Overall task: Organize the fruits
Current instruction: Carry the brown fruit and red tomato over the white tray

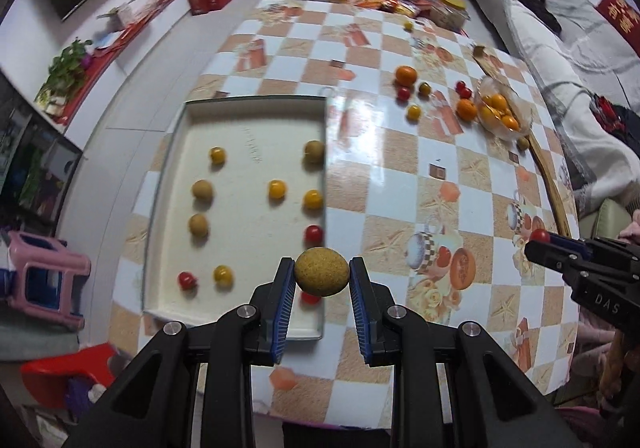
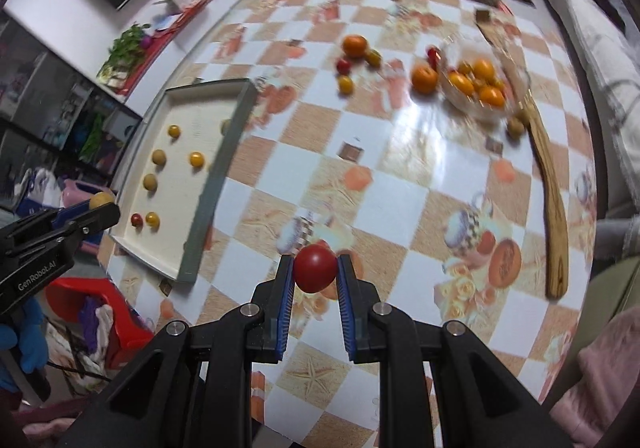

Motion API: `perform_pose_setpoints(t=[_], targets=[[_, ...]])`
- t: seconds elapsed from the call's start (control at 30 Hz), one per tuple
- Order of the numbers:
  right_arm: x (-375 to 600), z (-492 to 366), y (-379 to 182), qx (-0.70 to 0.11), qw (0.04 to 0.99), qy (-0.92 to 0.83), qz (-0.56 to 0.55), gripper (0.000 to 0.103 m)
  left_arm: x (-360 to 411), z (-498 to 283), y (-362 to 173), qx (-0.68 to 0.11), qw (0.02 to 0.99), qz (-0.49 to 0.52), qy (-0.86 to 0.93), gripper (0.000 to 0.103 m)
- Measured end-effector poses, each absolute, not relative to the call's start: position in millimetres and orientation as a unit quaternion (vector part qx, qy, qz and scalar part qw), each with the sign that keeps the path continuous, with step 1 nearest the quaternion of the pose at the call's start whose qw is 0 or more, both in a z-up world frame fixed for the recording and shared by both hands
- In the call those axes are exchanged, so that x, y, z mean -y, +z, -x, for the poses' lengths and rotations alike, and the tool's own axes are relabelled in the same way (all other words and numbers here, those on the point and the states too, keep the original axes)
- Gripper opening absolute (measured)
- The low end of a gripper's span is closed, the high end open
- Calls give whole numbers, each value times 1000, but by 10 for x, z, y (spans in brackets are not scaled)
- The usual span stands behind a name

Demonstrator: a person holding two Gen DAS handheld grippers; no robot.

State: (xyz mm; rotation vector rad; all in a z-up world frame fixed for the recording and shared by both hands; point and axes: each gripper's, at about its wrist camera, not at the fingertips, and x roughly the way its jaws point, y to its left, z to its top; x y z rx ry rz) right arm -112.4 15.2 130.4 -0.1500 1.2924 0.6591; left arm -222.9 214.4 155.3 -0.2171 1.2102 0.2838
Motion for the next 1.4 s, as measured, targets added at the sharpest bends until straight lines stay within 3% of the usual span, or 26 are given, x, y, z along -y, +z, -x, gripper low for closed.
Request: perform_pose_setpoints(t=[0.67,0.93,1.4], targets=[[-1607,1374,1420,-599,762,245,2,23,-3707,2294,1403,-575,813,65,60,29],[-2036,1168,1256,-616,743,257,35,23,-3580,2036,925,-604,793,70,30,29],[-2840,365,417,-647,694,302,92,23,-3401,1819,228,-632,766,89,74,29]])
